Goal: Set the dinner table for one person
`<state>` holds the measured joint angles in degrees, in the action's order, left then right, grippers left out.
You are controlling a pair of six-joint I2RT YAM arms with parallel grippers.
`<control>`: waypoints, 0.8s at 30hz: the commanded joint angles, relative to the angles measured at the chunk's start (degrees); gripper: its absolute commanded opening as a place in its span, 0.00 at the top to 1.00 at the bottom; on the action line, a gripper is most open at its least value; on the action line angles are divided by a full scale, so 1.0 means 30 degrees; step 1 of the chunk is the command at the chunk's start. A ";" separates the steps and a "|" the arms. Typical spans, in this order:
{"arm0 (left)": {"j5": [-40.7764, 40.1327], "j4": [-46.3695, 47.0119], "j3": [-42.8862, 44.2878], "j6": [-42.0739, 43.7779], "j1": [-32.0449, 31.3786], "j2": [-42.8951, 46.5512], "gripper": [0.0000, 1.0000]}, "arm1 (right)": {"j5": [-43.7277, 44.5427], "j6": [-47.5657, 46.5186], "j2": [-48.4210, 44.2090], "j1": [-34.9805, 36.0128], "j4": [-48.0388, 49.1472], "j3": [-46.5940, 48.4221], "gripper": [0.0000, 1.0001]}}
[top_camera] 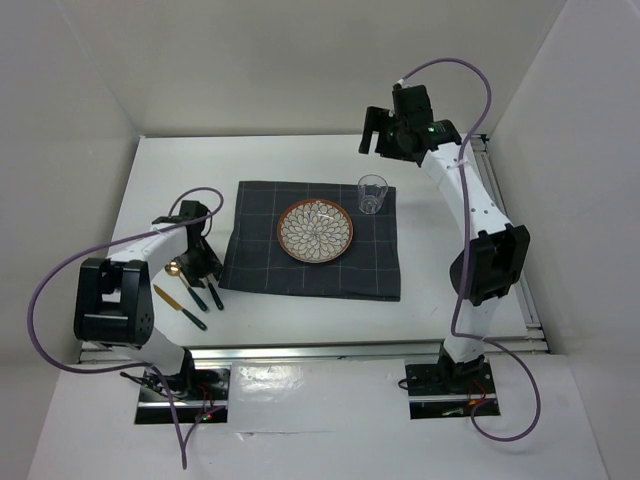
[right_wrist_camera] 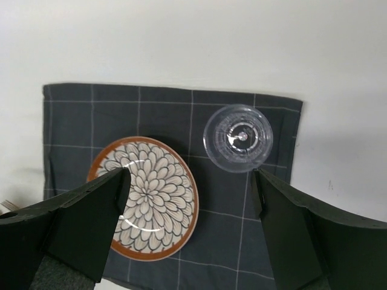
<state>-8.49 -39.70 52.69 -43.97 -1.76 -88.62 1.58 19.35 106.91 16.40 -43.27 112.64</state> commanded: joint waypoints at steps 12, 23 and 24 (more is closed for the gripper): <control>-0.0363 0.0112 0.2118 -0.0376 0.0001 -0.2218 0.83 | 0.1523 -0.0768 -0.0980 0.0216 -0.0197 -0.1980 0.07; -0.1509 -0.2791 0.9301 0.4807 -0.2779 -0.2831 1.00 | 0.1493 -0.0768 -0.2151 -0.0136 -0.0197 -0.3562 0.07; -0.1273 -0.2791 0.9854 0.5043 -0.3160 -0.3616 1.00 | 0.1493 -0.0768 -0.2151 -0.0136 -0.0197 -0.3823 0.07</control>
<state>-12.53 -44.66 79.53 -34.24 -8.05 -95.55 5.41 17.87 103.59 16.25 -44.25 102.32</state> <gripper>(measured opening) 0.300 0.929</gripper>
